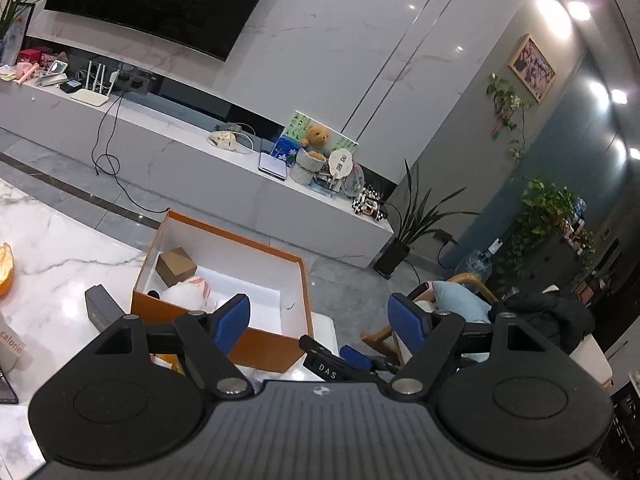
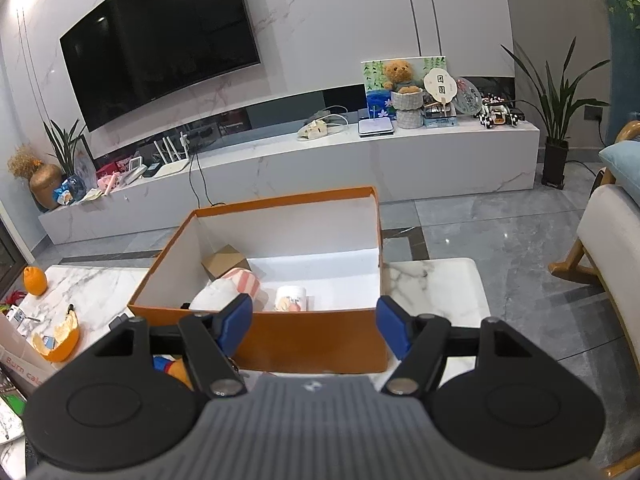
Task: Organize objects
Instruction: 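Move both tools back toward the sailor teddy bear and card box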
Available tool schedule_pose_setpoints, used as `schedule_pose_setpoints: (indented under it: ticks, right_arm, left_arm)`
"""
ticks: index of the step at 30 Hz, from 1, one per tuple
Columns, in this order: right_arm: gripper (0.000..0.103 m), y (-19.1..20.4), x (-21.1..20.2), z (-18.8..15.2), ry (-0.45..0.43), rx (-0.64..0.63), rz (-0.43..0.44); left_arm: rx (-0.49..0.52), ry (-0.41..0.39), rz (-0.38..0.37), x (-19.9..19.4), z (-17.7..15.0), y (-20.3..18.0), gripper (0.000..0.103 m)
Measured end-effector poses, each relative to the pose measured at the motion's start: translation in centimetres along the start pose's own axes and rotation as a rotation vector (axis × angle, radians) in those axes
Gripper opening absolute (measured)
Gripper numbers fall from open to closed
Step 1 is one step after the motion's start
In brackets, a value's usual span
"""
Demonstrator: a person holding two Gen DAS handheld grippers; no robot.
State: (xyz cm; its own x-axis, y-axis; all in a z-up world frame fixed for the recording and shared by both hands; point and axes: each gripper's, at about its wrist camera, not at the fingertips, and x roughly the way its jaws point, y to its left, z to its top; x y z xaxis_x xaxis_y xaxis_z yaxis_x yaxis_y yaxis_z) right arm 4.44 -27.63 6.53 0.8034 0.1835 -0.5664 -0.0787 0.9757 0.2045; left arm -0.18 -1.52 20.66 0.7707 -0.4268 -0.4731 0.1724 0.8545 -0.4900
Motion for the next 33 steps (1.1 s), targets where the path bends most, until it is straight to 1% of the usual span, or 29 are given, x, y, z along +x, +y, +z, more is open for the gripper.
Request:
schedule_pose_setpoints:
  ticks: [3,5,9,11,13,15,17,18,20,22,24,26,28,30,33]
  right_arm:
    - [0.07,-0.2,0.0,-0.1,0.006,0.003,-0.002]
    - [0.07,-0.2,0.0,0.0,0.006,0.003,-0.001]
    - [0.07,-0.2,0.1,0.0,0.011,0.003,0.005]
    - [0.07,-0.1,0.1,-0.1,0.015,0.006,0.008]
    - [0.07,0.0,0.1,-0.1,0.017,0.002,0.012]
    - [0.07,0.2,0.3,-0.2,0.022,-0.003,0.012]
    - [0.07,0.3,0.3,-0.2,0.027,-0.004,0.014]
    - [0.071,0.4,0.3,-0.2,0.028,-0.006,0.015]
    - [0.071,0.4,0.1,-0.4,0.026,-0.006,0.016]
    - [0.073,0.3,-0.3,-0.8,0.031,-0.007,0.018]
    - [0.073,0.3,-0.6,-1.3,0.04,-0.017,0.019]
    - [0.073,0.3,-0.8,-1.9,0.051,-0.026,0.017]
    - [0.073,0.3,-0.5,-2.5,0.072,-0.031,0.017]
    - [0.073,0.5,0.1,-3.3,0.096,-0.044,0.02]
    - [0.073,1.3,1.2,-4.2,0.121,-0.081,0.029]
  left_arm:
    - [-0.043,0.01,0.0,0.3,-0.1,0.4,0.089]
    - [-0.042,-0.006,-0.006,-0.3,-0.2,0.5,0.089]
    - [-0.062,-0.041,0.01,-0.7,-0.2,0.8,0.089]
    - [-0.052,-0.058,0.017,-1.0,-0.4,0.7,0.089]
    - [-0.052,-0.048,0.011,-0.9,-0.7,0.6,0.089]
    - [-0.054,-0.026,-0.02,-0.6,-1.0,0.4,0.089]
    - [-0.039,-0.009,-0.031,-0.1,-1.3,0.5,0.089]
    - [-0.017,0.006,-0.012,0.4,-1.5,0.8,0.089]
    - [0.012,0.001,0.031,1.1,-2.0,1.8,0.089]
    - [0.043,-0.004,0.126,2.6,-2.7,4.0,0.089]
    - [0.081,-0.016,0.188,4.1,-3.3,6.3,0.089]
    - [0.144,-0.009,0.263,6.0,-4.1,8.6,0.089]
    - [0.229,0.039,0.354,8.5,-4.9,10.3,0.089]
    - [0.276,0.088,0.416,10.8,-5.7,11.8,0.089]
    - [0.318,0.155,0.449,13.9,-7.0,13.5,0.089]
